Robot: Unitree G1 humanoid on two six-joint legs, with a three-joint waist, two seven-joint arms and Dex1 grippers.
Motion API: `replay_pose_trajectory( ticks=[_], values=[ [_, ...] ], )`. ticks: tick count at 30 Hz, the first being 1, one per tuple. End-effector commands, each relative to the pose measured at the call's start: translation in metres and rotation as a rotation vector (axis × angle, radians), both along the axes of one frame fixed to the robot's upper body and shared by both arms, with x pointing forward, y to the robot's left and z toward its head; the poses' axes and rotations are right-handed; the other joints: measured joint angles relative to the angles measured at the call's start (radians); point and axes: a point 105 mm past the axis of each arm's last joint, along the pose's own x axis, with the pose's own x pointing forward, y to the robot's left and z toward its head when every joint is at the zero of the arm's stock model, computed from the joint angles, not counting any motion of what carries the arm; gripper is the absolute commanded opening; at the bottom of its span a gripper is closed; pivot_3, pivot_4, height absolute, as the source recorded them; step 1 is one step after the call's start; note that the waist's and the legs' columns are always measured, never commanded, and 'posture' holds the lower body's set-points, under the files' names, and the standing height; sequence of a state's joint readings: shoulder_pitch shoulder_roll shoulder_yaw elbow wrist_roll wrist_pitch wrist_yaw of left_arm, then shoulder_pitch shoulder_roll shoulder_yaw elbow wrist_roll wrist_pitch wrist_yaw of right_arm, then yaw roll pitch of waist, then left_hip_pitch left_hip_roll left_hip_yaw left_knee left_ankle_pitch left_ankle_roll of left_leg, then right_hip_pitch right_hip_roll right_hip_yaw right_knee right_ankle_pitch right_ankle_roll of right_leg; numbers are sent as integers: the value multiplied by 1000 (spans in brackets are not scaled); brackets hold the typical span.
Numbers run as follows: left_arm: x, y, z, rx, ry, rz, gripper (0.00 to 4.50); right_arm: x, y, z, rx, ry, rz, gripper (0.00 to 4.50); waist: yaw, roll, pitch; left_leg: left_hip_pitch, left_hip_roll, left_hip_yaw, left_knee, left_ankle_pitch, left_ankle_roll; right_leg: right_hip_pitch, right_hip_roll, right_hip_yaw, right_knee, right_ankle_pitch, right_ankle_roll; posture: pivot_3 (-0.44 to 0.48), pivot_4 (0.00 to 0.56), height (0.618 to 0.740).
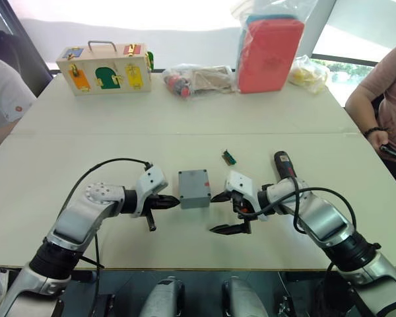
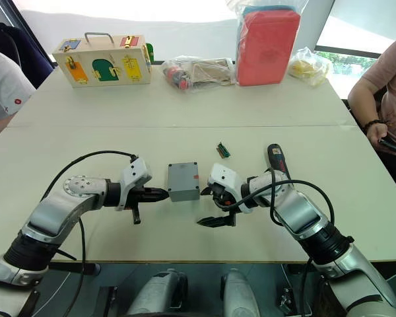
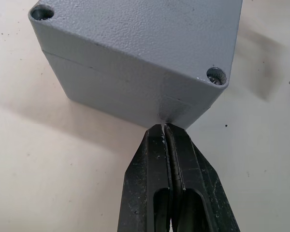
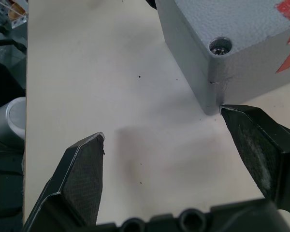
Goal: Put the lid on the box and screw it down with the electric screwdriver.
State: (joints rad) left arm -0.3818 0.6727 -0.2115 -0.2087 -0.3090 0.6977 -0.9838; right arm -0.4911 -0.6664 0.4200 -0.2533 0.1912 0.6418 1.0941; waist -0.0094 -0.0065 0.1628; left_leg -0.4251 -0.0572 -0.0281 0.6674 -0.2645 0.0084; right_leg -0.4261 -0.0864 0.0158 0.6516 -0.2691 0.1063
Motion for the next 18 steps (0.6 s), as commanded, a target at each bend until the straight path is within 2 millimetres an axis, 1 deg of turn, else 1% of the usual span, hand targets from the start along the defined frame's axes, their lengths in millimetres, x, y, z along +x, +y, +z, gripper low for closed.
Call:
replay_pose_trajectory(
  ticks=[1,6,8,9,11,14,16,18],
  values=[
    [3,-2,12,-7,-53,-33,0,-3,8,15,45,-44,37,4172,0,0,0,0,0,0,0,0,0,0,0,0,0,0,0,0,150,738],
    [5,3,13,-2,-54,-26,0,-5,11,17,54,-37,37,4172,-1,0,0,0,0,0,0,0,0,0,0,0,0,0,0,0,150,738],
    [4,5,13,0,-52,-28,0,-5,9,17,48,-37,33,4172,-1,0,0,0,0,0,0,0,0,0,0,0,0,0,0,0,150,738],
    [3,8,16,2,-50,-30,0,-4,4,21,45,-40,22,4172,-1,0,0,0,0,0,0,0,0,0,0,0,0,0,0,0,150,738],
    [4,16,26,-4,-57,-23,0,0,-9,40,88,-29,-28,4172,0,0,0,0,0,0,0,0,0,0,0,0,0,0,0,0,150,738],
    [8,21,45,-62,-67,-4,0,10,-20,72,225,13,-105,4172,1,0,0,0,0,0,0,-1,1,0,-1,0,0,0,0,0,150,738],
    [9,20,66,-145,-75,-9,0,27,-33,97,352,24,-186,4172,1,0,0,0,0,0,0,-3,4,0,-1,0,0,0,0,0,150,738],
    [12,18,84,-203,-92,-17,0,49,-44,111,441,-7,-275,4172,0,0,0,0,0,-1,0,-3,4,0,-1,0,0,0,0,0,150,738]
  ],
)
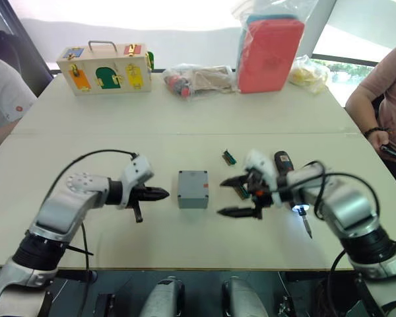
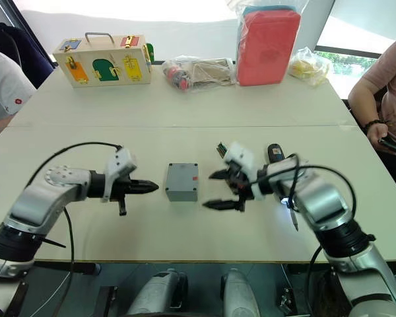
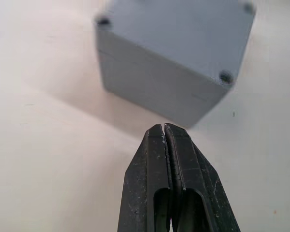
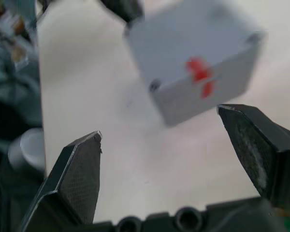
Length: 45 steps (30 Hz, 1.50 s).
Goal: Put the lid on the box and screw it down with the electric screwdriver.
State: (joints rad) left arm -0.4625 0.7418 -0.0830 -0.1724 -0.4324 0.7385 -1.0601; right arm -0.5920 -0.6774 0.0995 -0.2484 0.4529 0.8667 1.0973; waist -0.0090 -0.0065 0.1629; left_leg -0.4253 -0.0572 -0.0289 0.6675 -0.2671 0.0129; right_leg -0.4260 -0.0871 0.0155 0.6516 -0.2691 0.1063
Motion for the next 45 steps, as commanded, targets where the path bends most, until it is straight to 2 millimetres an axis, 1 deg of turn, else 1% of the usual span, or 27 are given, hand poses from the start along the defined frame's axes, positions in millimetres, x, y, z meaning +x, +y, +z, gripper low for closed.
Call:
replay_pose_trajectory(
  ticks=[1,2,3,4,5,7,10,14,15,17,19,20,24,28,37,45],
  values=[
    [2,-4,44,-121,-70,-30,0,38,-20,35,176,-61,-160,4172,-1,0,0,0,0,0,0,0,0,0,0,0,0,0,0,0,150,738],
    [4,-5,48,-125,-77,-32,0,53,-23,33,174,-84,-220,4172,-2,0,0,0,0,0,0,0,-1,0,0,0,0,0,0,0,150,738],
    [5,-5,49,-121,-82,-31,0,66,-26,29,160,-110,-271,4172,-3,0,0,0,0,0,0,3,-5,0,0,0,0,0,0,0,150,738],
    [7,-5,49,-106,-86,-29,0,81,-28,24,144,-125,-331,4172,-4,0,0,1,0,0,0,3,-6,0,0,0,0,0,0,0,150,738],
    [9,-5,47,-90,-91,-28,0,90,-28,18,136,-129,-358,4172,-6,0,0,1,0,1,-1,4,-6,0,0,0,0,0,0,0,150,738],
    [12,-5,46,-74,-99,-23,0,104,-23,10,148,-125,-377,4172,-9,0,0,1,0,2,-1,4,-6,-1,1,0,0,0,0,0,150,738],
    [14,-7,47,-71,-115,-24,0,122,-21,-7,106,-138,-423,4172,-11,0,0,1,0,2,-2,4,-7,-1,4,1,0,0,0,0,150,738],
    [13,-8,49,-77,-123,-19,0,134,-19,-17,81,-142,-451,4172,-10,0,0,1,0,2,-1,4,-7,-2,4,1,0,0,0,0,150,738],
    [12,-7,48,-76,-122,-14,0,136,-19,-19,73,-145,-460,3688,-10,0,0,1,0,2,-1,4,-7,-1,4,1,0,0,0,0,150,738],
    [11,-5,42,-53,-118,-3,0,138,-18,-21,69,-143,-456,3265,-11,0,0,1,0,2,-1,4,-7,-1,4,1,0,0,0,0,150,738],
    [9,-4,38,-50,-111,2,0,138,-16,-23,67,-137,-444,2448,-12,0,0,1,0,2,-1,4,-7,-1,4,1,0,0,0,0,150,738],
    [8,-4,37,-54,-108,2,0,138,-15,-25,59,-135,-439,2165,-12,0,0,1,0,2,-1,4,-7,-1,4,1,1,0,0,0,150,738],
    [7,-5,36,-58,-106,6,0,137,-14,-28,49,-133,-428,2165,-12,0,0,1,0,2,-1,4,-8,-2,4,1,1,0,0,0,150,738],
    [8,-3,29,-32,-100,11,0,137,-11,-30,48,-124,-417,2165,-12,0,0,1,0,2,-1,4,-8,-2,4,2,1,0,0,0,150,738],
    [7,-5,32,-43,-107,3,0,136,-9,-35,49,-103,-421,2165,-12,0,0,1,0,2,-1,4,-8,-2,4,1,1,0,0,0,150,738],
    [8,-5,33,-48,-113,7,0,137,-10,-36,52,-96,-432,2165,-11,0,0,1,0,2,-1,5,-8,-2,4,1,1,0,0,0,150,738]
  ],
)
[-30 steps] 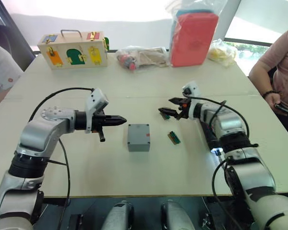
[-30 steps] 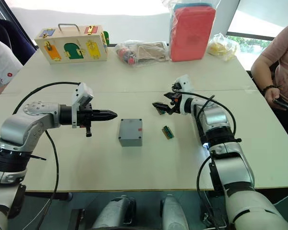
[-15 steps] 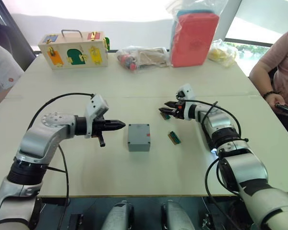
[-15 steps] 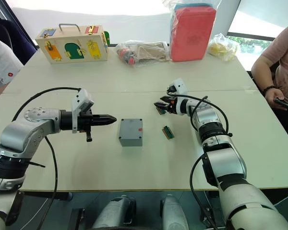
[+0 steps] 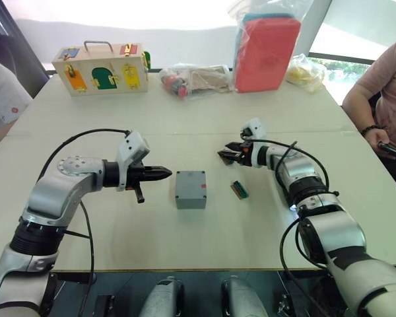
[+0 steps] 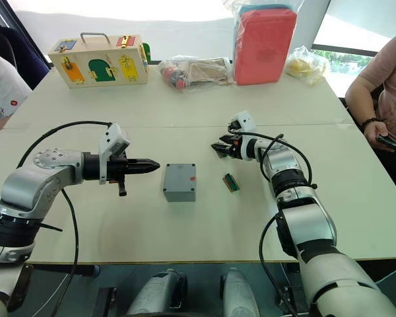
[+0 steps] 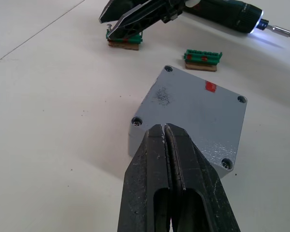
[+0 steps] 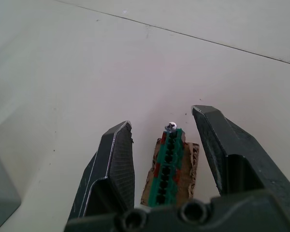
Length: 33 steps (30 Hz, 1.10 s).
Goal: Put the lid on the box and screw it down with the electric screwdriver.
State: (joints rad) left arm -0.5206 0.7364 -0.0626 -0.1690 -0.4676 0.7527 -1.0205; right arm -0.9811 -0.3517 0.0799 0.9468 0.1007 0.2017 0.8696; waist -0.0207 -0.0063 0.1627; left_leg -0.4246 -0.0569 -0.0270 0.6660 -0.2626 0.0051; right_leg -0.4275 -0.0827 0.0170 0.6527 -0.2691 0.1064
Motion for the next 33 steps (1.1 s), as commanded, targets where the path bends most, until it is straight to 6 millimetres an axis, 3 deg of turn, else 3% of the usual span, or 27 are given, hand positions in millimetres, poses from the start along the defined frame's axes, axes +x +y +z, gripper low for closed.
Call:
replay_pose_trajectory(
  ticks=[1,2,3,7,15,27,30,33],
  values=[
    [0,-2,12,-12,-57,-13,0,5,3,17,16,-47,-2,2165,0,0,0,0,0,0,0,0,0,0,0,0,0,0,0,0,150,738],
    [0,-2,12,-12,-57,-12,0,5,2,17,17,-44,-6,1649,0,0,0,0,0,0,0,0,0,0,0,0,0,0,0,0,150,738],
    [0,-2,12,-12,-58,-12,0,5,2,16,14,-45,-7,1512,0,0,0,0,0,0,0,0,0,0,0,0,0,0,0,0,150,738],
    [0,-3,12,-13,-58,-12,0,6,1,15,9,-46,-10,15,0,0,0,0,0,0,0,0,0,0,0,0,0,0,0,0,150,738],
    [0,-2,13,-16,-62,-5,0,4,0,13,-11,-50,2,15,0,0,0,0,0,0,0,0,0,0,0,0,0,0,0,0,150,738],
    [2,-2,15,-41,-64,10,0,0,-2,55,69,-153,14,15,1,0,0,0,0,0,0,0,0,0,0,0,0,0,0,0,150,738],
    [1,-2,15,-46,-55,-2,0,-9,2,70,87,-177,56,15,1,0,0,0,0,0,0,0,0,0,0,0,1,0,0,0,150,738],
    [-12,-1,15,-33,-17,-59,0,-43,19,82,123,-172,216,15,3,0,0,-1,0,-1,0,0,0,0,0,0,1,0,0,0,150,738]
  ],
)
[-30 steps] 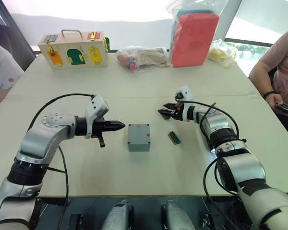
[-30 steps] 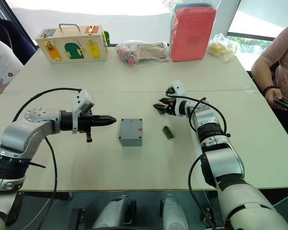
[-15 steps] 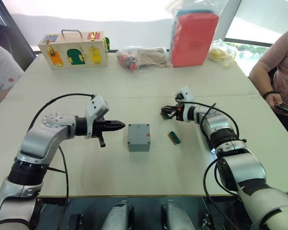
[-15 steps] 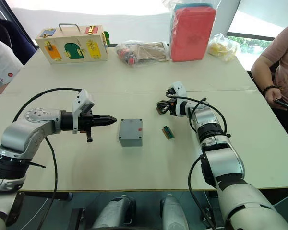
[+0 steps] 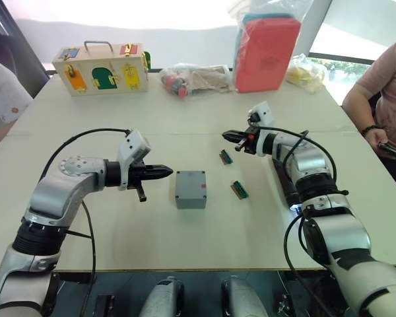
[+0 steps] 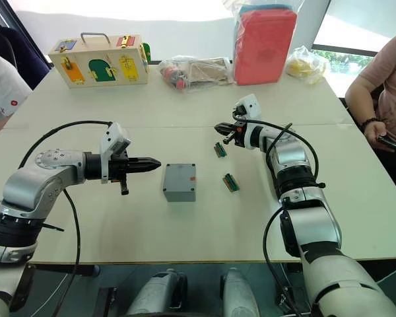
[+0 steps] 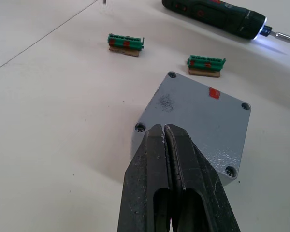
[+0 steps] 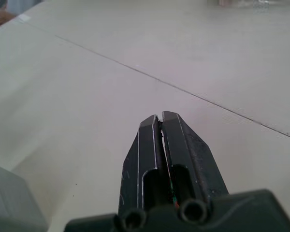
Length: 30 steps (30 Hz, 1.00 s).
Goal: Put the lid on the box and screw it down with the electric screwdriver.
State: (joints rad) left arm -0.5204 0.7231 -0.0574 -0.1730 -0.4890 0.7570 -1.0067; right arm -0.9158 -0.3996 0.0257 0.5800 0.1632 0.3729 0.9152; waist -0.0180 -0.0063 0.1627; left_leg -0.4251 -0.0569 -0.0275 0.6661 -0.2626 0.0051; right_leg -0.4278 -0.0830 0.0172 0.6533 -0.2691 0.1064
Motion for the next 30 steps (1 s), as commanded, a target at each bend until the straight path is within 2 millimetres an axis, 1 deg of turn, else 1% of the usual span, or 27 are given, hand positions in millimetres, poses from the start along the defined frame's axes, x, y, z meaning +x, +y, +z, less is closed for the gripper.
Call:
replay_pose_trajectory(
  ticks=[1,3,4,6,8,10,13,17,22,30],
  values=[
    [-17,3,12,4,-5,-75,0,-43,23,29,55,-43,209,15,0,0,0,0,0,-1,0,0,0,0,0,0,0,0,0,0,150,738],
    [-23,5,10,20,16,-94,0,-63,32,24,45,-28,276,15,0,0,0,0,0,-1,0,0,0,0,-1,0,0,0,0,0,150,738],
    [-24,6,8,24,22,-94,0,-70,34,21,40,-23,288,15,1,0,0,0,0,-1,0,0,0,0,-1,0,0,0,0,0,150,738],
    [-24,9,7,24,26,-84,0,-77,37,17,36,-17,289,15,2,0,0,0,0,-1,0,0,1,0,-1,1,0,0,0,0,150,738],
    [-22,12,2,33,35,-66,0,-84,42,6,31,4,291,15,3,0,0,0,0,-1,0,-1,2,0,-1,0,1,0,0,0,150,738],
    [-20,14,0,37,38,-58,0,-88,46,-1,28,19,294,15,5,0,0,1,0,-1,0,-1,2,0,-1,0,2,0,0,0,150,738],
    [-20,11,1,33,36,-60,0,-90,49,-4,26,27,296,15,5,0,0,1,0,-1,0,-1,1,0,-1,0,2,0,0,0,150,738],
    [-17,11,1,34,25,-46,0,-88,54,-10,16,30,290,15,4,0,0,1,0,-1,0,0,1,0,-1,0,2,0,0,0,150,738],
    [-16,12,2,33,21,-39,0,-83,51,-14,4,26,266,15,5,0,0,1,0,-1,0,0,1,0,0,0,2,0,0,0,150,738],
    [-15,11,2,28,14,-32,0,-80,50,-18,-9,31,259,15,4,0,0,1,0,-1,0,0,1,0,0,0,2,0,0,0,150,738]
  ],
)
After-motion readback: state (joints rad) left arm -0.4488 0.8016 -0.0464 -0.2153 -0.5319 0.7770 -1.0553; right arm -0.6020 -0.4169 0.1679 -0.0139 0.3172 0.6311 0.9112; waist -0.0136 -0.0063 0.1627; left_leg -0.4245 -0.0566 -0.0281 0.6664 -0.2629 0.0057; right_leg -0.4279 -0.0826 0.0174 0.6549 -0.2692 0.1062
